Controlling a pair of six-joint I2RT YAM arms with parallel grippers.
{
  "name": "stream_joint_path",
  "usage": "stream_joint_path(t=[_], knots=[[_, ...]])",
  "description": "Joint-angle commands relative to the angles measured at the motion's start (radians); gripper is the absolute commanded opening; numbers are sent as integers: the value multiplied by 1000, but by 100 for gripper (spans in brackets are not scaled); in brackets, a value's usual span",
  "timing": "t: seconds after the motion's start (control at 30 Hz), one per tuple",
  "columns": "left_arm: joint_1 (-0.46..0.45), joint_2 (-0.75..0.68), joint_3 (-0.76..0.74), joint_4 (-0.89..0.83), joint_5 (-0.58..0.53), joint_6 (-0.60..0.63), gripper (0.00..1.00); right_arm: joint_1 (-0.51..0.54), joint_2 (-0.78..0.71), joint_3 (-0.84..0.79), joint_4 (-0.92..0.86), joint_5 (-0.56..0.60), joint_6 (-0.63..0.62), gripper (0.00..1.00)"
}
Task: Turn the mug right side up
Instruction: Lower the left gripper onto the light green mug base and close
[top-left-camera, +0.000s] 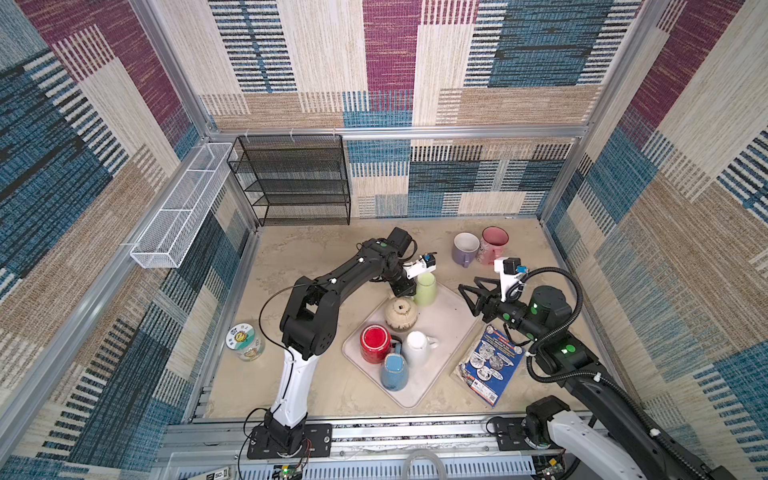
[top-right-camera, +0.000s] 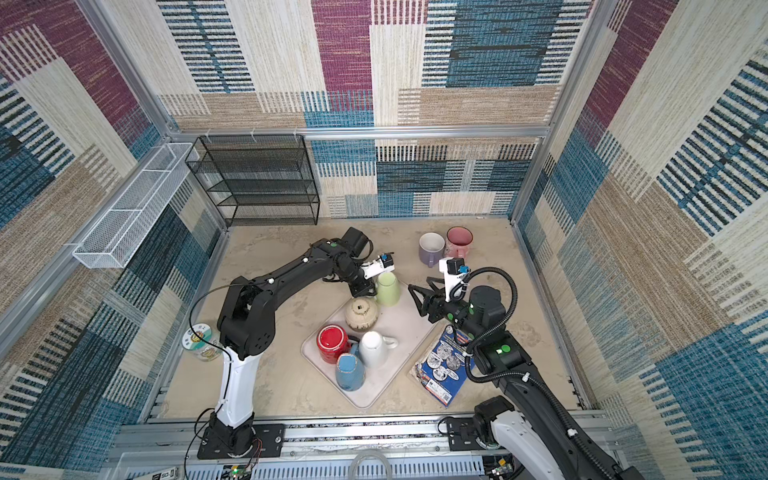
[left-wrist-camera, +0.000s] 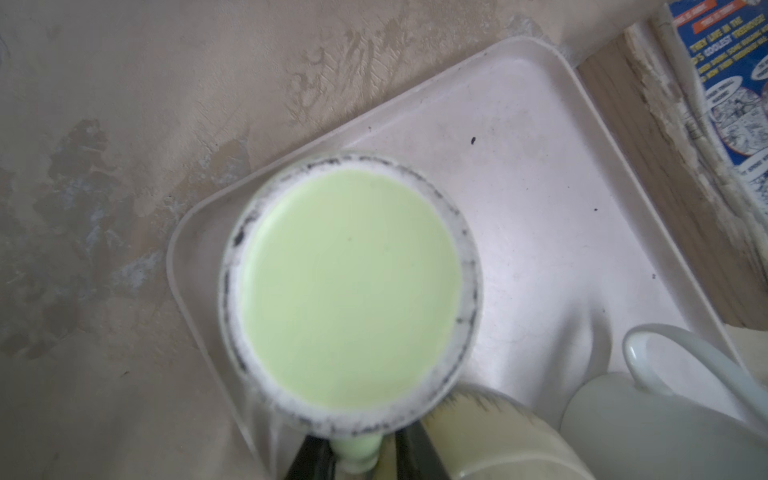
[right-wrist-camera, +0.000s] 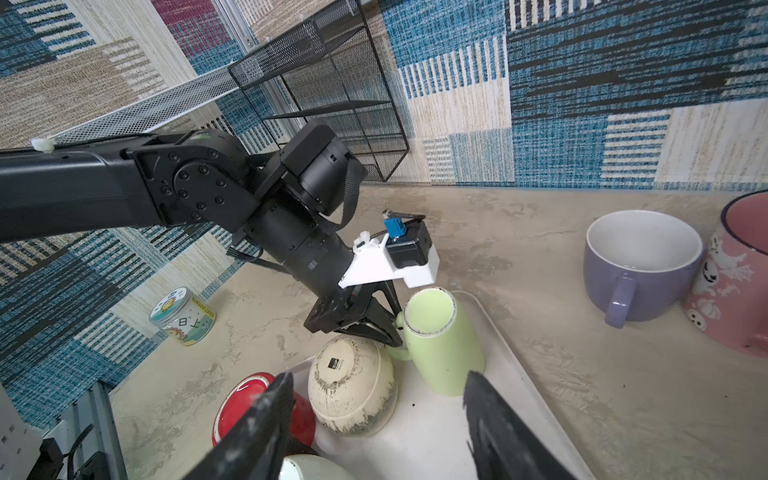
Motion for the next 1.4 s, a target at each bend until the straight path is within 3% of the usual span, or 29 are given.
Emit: stream_joint_path(t=[0.0, 0.53, 0.9, 1.07, 1.2, 1.33, 1.37], knots=[[-7, 8, 8, 11, -34, -30, 29, 1, -11, -4, 31, 16, 7, 67], [-30, 44, 71, 14, -89, -37, 28, 2, -34, -1, 21, 20, 6, 67], [-38, 67, 82, 13, -121, -33, 34, 1, -40, -4, 22, 24, 7, 67], [-41, 76, 102, 14, -127, -34, 27, 1, -40, -5, 24, 25, 5, 67], [-45, 81, 113, 14, -125, -29, 17, 1, -40, -5, 22, 30, 6, 67], [-53, 75, 110, 13, -141, -22, 0, 1, -46, -4, 24, 39, 6, 67], [-55, 73, 108, 14, -143, -22, 0, 2, -47, -5, 25, 42, 6, 68]])
